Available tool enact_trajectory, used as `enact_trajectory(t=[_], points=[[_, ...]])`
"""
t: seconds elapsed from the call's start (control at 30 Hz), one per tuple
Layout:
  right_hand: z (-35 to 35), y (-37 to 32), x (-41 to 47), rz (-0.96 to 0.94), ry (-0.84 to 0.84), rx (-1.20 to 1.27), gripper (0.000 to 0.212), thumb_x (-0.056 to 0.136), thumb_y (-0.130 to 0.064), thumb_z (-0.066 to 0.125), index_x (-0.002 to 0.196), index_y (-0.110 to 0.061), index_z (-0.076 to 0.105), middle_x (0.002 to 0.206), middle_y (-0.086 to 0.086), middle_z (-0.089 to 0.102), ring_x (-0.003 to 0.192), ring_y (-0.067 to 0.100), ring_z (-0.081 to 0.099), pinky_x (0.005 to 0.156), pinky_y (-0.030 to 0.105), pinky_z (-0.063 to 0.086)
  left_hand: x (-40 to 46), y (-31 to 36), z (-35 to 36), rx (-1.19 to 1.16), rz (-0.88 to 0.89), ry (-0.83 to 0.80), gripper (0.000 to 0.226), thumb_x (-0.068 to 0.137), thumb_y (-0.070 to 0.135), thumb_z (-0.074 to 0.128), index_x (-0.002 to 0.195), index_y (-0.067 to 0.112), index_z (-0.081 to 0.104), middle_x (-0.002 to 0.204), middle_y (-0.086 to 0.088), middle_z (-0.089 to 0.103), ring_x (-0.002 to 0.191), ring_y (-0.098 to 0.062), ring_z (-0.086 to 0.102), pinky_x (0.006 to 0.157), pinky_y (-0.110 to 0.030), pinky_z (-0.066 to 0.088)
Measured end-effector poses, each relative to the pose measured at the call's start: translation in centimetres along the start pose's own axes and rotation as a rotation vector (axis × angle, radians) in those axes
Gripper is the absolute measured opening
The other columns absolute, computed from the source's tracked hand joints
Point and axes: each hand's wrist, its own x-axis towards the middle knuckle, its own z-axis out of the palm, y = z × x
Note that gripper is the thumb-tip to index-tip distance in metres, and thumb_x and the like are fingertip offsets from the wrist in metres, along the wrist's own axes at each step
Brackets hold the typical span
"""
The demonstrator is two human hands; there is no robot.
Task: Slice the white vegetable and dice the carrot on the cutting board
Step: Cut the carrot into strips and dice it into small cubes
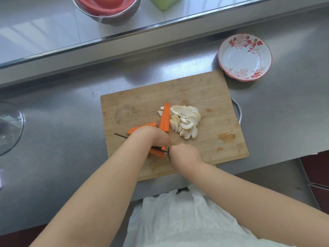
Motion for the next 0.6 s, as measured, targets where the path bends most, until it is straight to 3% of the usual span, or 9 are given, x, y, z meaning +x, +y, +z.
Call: enact_trajectory(t=[0.07,0.17,0.2,0.27,0.33,0.43,0.5,0.6], points=[[-0.2,-0.1,-0.1,0.001,0.041,0.025,0.016,0.094,-0.014,0.045,0.095,-0.016,0.061,0.093,0.005,0.065,0.080,0.027,0.061,0.056,0.029,0.035,0.1,0.1,-0.3,0.113,0.009,-0.009,0.039,0.088,0.040,0.033,0.084,0.012,0.059,0.098,-0.010,0.059,0.075,-0.025,0.055,0.073,-0.036,0.044],[-0.8,-0.1,-0.4,-0.018,0.085,0.006,0.016,0.095,-0.018,0.045,0.098,-0.016,0.061,0.094,0.006,0.066,0.083,0.028,0.062,0.057,0.029,0.033,-0.6,0.5,-0.5,0.202,0.046,0.061,0.056,0.098,0.048,0.026,0.118,0.006,0.058,0.110,-0.011,0.058,0.098,-0.031,0.057,0.089,-0.040,0.044],[-1.0,0.1,-0.5,-0.024,0.096,0.005,0.017,0.096,-0.020,0.045,0.099,-0.016,0.061,0.094,0.006,0.066,0.082,0.028,0.062,0.057,0.029,0.033,-1.3,0.7,-0.8,0.241,0.094,0.158,0.058,0.101,0.049,0.024,0.120,0.004,0.057,0.103,-0.009,0.059,0.099,-0.031,0.057,0.086,-0.038,0.044],[-1.3,0.4,-0.7,-0.015,0.096,0.037,0.021,0.097,-0.026,0.044,0.101,-0.017,0.061,0.092,0.006,0.066,0.080,0.029,0.060,0.057,0.029,0.034,-3.0,0.8,-1.4,0.187,0.300,0.506,0.046,0.102,0.044,0.029,0.099,0.011,0.060,0.077,-0.002,0.054,0.085,-0.027,0.056,0.066,-0.033,0.040],[-1.5,0.8,-0.7,0.003,0.079,0.078,0.024,0.097,-0.032,0.042,0.101,-0.018,0.061,0.091,0.006,0.065,0.082,0.029,0.061,0.058,0.029,0.037,-4.8,0.0,-1.4,-0.143,0.505,0.935,0.037,0.101,0.038,0.037,0.076,0.016,0.054,0.070,0.001,0.049,0.075,-0.021,0.052,0.057,-0.033,0.032],[-1.5,1.2,-0.8,0.023,0.067,0.093,0.026,0.098,-0.035,0.041,0.101,-0.019,0.061,0.091,0.005,0.065,0.084,0.028,0.061,0.060,0.029,0.040,-5.8,-2.9,0.9,-0.844,0.665,1.461,0.036,0.100,0.032,0.041,0.071,0.011,0.049,0.064,-0.002,0.047,0.061,-0.016,0.043,0.056,-0.032,0.034],[-1.4,1.2,-0.9,0.021,0.066,0.085,0.027,0.099,-0.036,0.040,0.101,-0.018,0.061,0.092,0.005,0.065,0.085,0.028,0.061,0.060,0.030,0.039,-4.8,-5.1,3.3,-1.217,0.596,1.569,0.039,0.099,0.035,0.039,0.066,0.015,0.041,0.059,-0.013,0.039,0.055,-0.027,0.037,0.052,-0.037,0.033],[-1.3,1.1,-1.0,0.020,0.060,0.091,0.027,0.099,-0.037,0.040,0.099,-0.019,0.060,0.091,0.005,0.064,0.085,0.028,0.061,0.059,0.030,0.039,-2.1,-7.1,7.2,-1.532,0.297,1.389,0.043,0.100,0.039,0.037,0.060,0.024,0.041,0.055,-0.011,0.038,0.050,-0.025,0.035,0.050,-0.037,0.033]])
